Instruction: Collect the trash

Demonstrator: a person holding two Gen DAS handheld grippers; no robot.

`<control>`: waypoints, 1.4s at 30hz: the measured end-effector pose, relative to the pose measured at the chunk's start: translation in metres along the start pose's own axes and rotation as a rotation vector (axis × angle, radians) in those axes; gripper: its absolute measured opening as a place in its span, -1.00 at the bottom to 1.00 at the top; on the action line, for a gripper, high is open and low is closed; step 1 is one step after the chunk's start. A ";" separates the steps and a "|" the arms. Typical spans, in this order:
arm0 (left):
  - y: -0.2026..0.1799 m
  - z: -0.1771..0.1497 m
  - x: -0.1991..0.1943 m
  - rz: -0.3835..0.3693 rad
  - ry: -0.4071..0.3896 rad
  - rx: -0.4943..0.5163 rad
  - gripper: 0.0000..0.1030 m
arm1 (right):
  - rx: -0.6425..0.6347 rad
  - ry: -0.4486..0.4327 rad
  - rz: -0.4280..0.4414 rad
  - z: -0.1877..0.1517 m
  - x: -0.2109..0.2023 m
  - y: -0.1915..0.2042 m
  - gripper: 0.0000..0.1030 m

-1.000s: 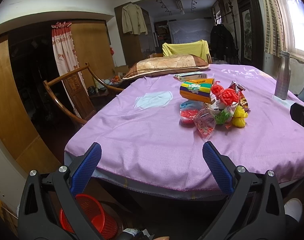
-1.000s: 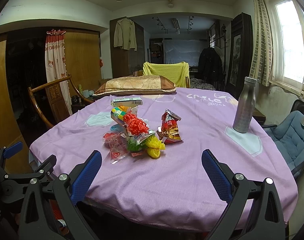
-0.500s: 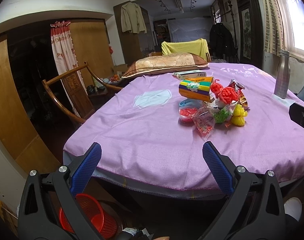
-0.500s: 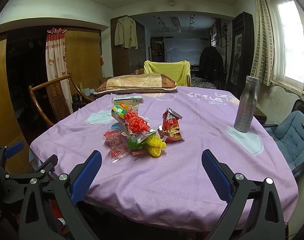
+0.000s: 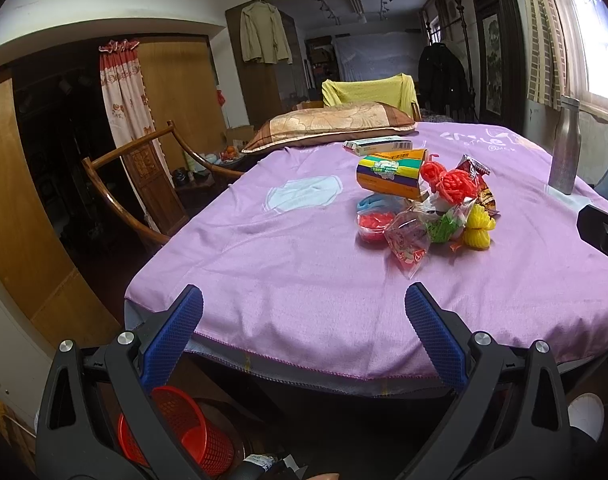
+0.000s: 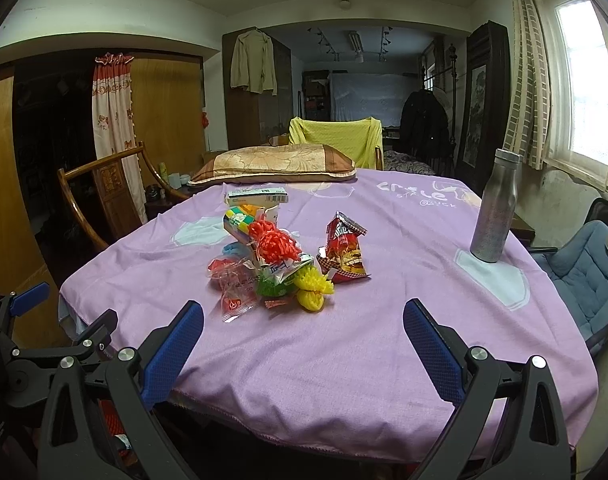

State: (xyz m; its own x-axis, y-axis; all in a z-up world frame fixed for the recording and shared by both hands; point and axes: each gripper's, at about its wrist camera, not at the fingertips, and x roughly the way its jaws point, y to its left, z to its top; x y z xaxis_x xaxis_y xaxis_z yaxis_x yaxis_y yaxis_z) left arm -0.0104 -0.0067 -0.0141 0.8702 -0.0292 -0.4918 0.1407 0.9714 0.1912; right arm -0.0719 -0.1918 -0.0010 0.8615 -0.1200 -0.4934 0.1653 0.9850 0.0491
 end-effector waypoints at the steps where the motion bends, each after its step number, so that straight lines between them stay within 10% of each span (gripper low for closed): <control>1: 0.000 0.000 0.000 0.000 0.000 0.001 0.89 | 0.000 0.000 0.000 0.000 0.000 0.000 0.90; 42: -0.001 -0.005 0.016 -0.029 0.070 0.005 0.89 | 0.031 0.054 0.019 -0.004 0.018 -0.011 0.90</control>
State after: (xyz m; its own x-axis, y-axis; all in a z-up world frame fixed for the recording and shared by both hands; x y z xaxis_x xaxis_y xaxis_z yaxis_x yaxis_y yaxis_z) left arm 0.0007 -0.0073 -0.0262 0.8304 -0.0411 -0.5556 0.1682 0.9692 0.1799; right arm -0.0602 -0.2042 -0.0137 0.8377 -0.0941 -0.5379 0.1648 0.9827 0.0848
